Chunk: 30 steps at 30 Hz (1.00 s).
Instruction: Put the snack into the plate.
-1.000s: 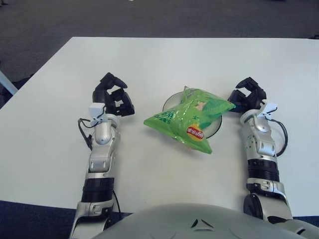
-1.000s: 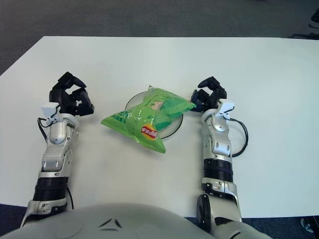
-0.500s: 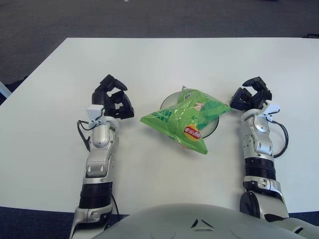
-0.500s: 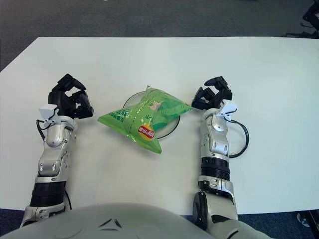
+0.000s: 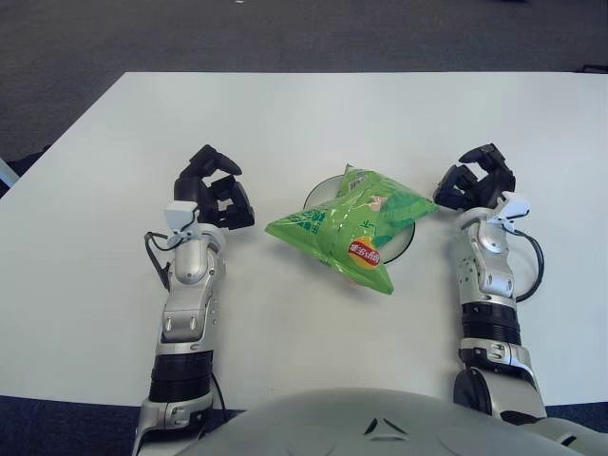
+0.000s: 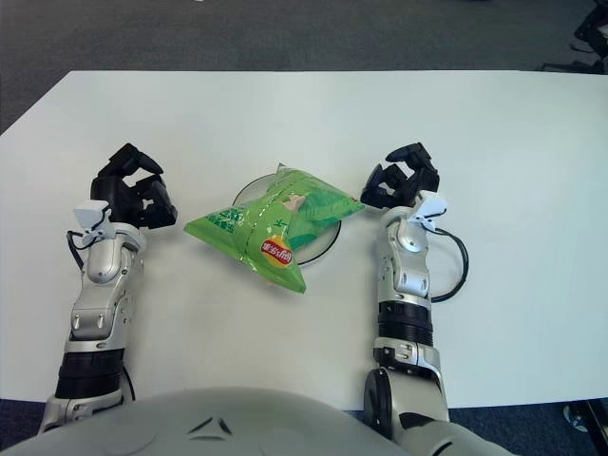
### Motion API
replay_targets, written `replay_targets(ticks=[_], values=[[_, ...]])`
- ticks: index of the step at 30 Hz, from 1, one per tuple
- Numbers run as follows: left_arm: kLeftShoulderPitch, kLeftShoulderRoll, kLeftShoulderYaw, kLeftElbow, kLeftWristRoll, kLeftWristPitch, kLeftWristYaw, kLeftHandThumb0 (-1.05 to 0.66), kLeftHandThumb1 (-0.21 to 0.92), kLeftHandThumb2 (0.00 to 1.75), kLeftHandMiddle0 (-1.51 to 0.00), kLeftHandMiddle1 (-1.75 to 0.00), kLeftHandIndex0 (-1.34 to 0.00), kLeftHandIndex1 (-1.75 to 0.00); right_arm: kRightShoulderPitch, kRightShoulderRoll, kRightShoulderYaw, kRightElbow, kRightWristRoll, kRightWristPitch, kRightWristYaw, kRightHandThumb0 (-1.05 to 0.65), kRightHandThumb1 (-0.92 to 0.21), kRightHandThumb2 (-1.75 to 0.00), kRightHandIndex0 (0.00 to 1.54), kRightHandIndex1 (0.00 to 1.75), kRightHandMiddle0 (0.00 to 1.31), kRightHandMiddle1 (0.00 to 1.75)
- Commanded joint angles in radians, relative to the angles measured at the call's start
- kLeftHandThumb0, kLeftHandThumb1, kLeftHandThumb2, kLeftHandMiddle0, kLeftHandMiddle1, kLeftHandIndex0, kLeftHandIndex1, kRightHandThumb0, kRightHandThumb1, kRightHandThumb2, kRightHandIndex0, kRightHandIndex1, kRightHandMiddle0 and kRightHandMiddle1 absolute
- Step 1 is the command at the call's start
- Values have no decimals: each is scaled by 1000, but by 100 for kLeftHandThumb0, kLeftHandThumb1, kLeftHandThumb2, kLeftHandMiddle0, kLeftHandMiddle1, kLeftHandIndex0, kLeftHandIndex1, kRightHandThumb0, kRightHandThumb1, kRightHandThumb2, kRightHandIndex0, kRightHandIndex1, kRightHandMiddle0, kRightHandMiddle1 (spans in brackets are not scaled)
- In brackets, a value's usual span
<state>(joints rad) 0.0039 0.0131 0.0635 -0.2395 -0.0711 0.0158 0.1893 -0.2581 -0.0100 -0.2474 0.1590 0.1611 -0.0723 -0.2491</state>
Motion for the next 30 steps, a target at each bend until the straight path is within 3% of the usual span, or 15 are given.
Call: replay_targets(ticks=[1,12,14,17,30], values=[[75,-32,-7,42,3,16,-7,-61,2,168,-132,-175,-86,-175,90,42,15,53,-7,-14,18,-1,6,-175,89,173,68,175],[71,-48,-9,45,6,31,7,-61,4,166,-132,-175,-85,-175,92,12,16,79,0,-14,89,-1,6,-175,89,175,68,174],[72,-51,-10,45,9,32,11,-61,4,166,-132,-175,-85,-175,94,7,16,84,1,-20,106,-33,-7,-161,117,175,72,175],[72,-53,-10,47,13,34,15,-60,4,166,-132,-175,-85,-175,95,4,14,93,1,-37,129,-47,-13,-154,131,175,73,175],[66,-71,-11,51,39,72,53,-59,6,163,-134,-175,-83,-175,102,-38,29,145,4,-116,281,-54,-18,-149,136,175,73,175]])
